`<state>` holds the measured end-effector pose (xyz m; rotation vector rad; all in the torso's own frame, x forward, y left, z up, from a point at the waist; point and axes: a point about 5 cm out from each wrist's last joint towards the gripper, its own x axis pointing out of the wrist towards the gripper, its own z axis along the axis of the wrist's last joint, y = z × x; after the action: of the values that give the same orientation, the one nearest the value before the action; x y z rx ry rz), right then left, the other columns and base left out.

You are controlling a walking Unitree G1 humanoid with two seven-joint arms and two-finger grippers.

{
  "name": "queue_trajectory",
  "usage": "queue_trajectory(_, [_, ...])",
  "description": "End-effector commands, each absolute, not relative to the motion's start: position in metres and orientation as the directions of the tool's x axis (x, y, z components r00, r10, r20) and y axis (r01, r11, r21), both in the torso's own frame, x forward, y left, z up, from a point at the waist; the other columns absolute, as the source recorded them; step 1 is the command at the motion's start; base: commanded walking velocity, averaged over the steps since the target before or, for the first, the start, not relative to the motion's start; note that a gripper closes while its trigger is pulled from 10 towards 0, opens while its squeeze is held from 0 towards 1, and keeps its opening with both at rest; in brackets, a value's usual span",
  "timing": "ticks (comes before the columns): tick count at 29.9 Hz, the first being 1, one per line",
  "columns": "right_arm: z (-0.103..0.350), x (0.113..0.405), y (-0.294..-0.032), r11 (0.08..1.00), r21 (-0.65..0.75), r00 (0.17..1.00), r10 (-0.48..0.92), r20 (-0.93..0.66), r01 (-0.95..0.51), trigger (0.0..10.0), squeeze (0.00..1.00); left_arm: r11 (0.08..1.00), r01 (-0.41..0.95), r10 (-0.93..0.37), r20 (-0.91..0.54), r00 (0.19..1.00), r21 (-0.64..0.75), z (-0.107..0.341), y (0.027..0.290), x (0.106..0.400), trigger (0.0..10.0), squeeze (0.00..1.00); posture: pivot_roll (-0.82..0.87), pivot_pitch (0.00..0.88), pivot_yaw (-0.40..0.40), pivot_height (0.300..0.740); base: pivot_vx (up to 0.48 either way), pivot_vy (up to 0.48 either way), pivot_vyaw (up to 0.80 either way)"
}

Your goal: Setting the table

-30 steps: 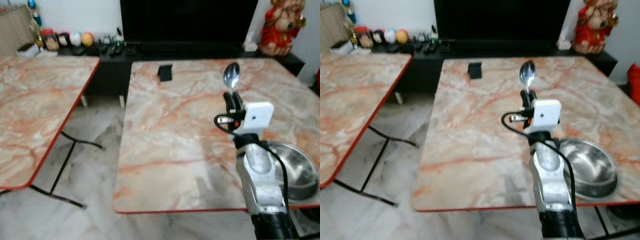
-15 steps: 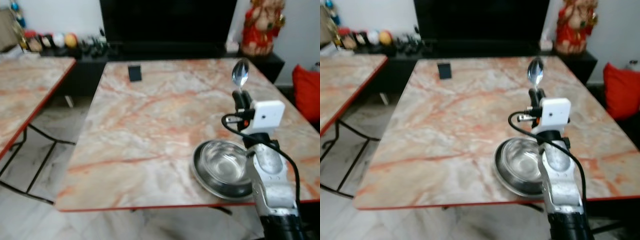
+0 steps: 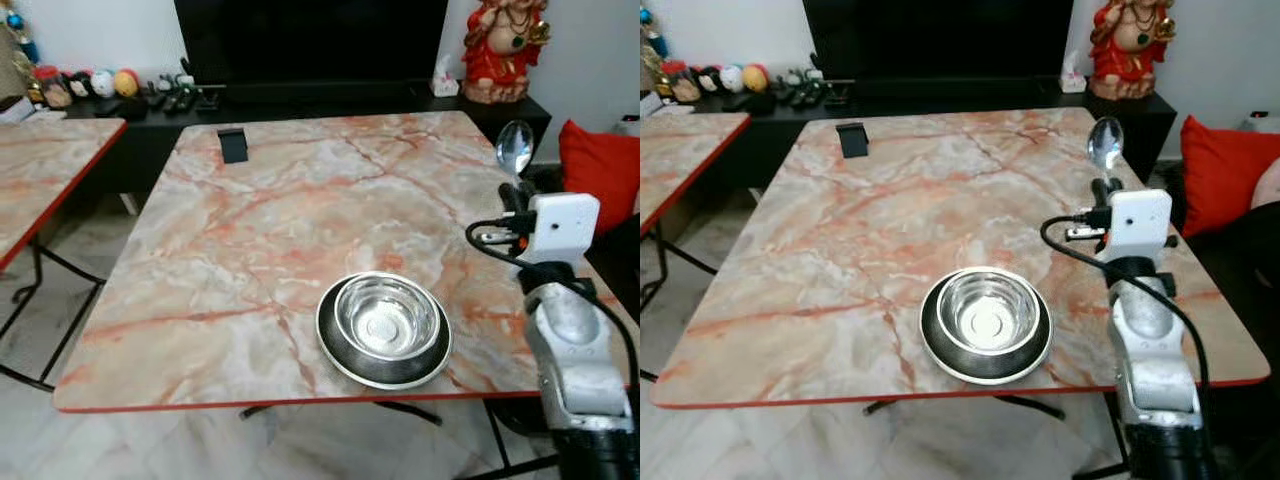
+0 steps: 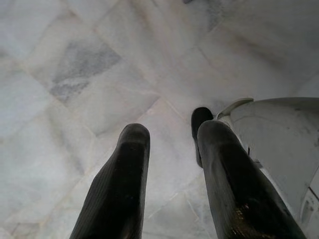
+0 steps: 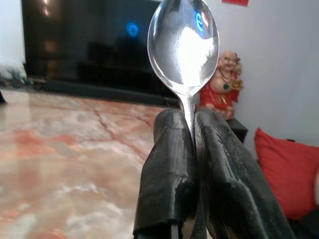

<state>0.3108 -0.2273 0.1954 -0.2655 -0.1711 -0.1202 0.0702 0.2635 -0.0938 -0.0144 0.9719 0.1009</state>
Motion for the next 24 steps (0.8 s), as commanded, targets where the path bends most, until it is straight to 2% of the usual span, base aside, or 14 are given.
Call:
queue_trajectory(1, [0.194,0.314,-0.237,0.943,-0.279,0.981,-0.155,0.117,0.182,10.0,0.0,0.996,-0.084,0.078,-0.838,0.541,0.039,-0.094,0.267,0.066,10.0,0.0,-0.14,0.0,0.049,0.74,0.0,0.0,0.0])
queue_trajectory(4, [0.185,0.316,-0.247,0.956,-0.226,0.982,-0.191,0.009,0.188,10.0,0.0,0.996,-0.084,0.076,-0.837,0.542,0.036,-0.094,0.267,0.067,10.0,0.0,-0.15,0.0,0.051,0.74,0.0,0.0,0.0])
queue_trajectory(6, [0.182,0.317,-0.246,0.961,-0.218,0.984,-0.18,-0.017,0.172,10.0,0.0,0.996,-0.084,0.076,-0.837,0.543,0.035,-0.094,0.267,0.067,10.0,0.0,-0.15,0.0,0.05,0.74,0.0,0.0,0.0])
queue_trajectory(8, [0.168,0.317,-0.251,0.961,-0.224,0.975,-0.189,-0.115,0.16,10.0,0.0,0.996,-0.089,0.076,-0.835,0.545,0.032,-0.094,0.267,0.068,10.0,0.0,-0.14,0.0,0.046,0.74,0.0,0.0,0.0])
queue_trajectory(12, [0.159,0.317,-0.254,0.968,-0.179,0.961,-0.206,-0.184,0.173,10.0,0.0,0.995,-0.095,0.077,-0.833,0.547,0.03,-0.093,0.267,0.069,10.0,0.0,-0.14,0.0,0.045,0.74,0.0,0.0,0.0])
queue_trajectory(24, [0.122,0.314,-0.236,0.992,-0.045,0.923,-0.126,-0.362,0.118,10.0,0.0,0.994,-0.105,0.082,-0.833,0.547,0.029,-0.093,0.268,0.069,10.0,0.0,-0.12,0.0,0.04,0.74,0.0,0.0,0.0])
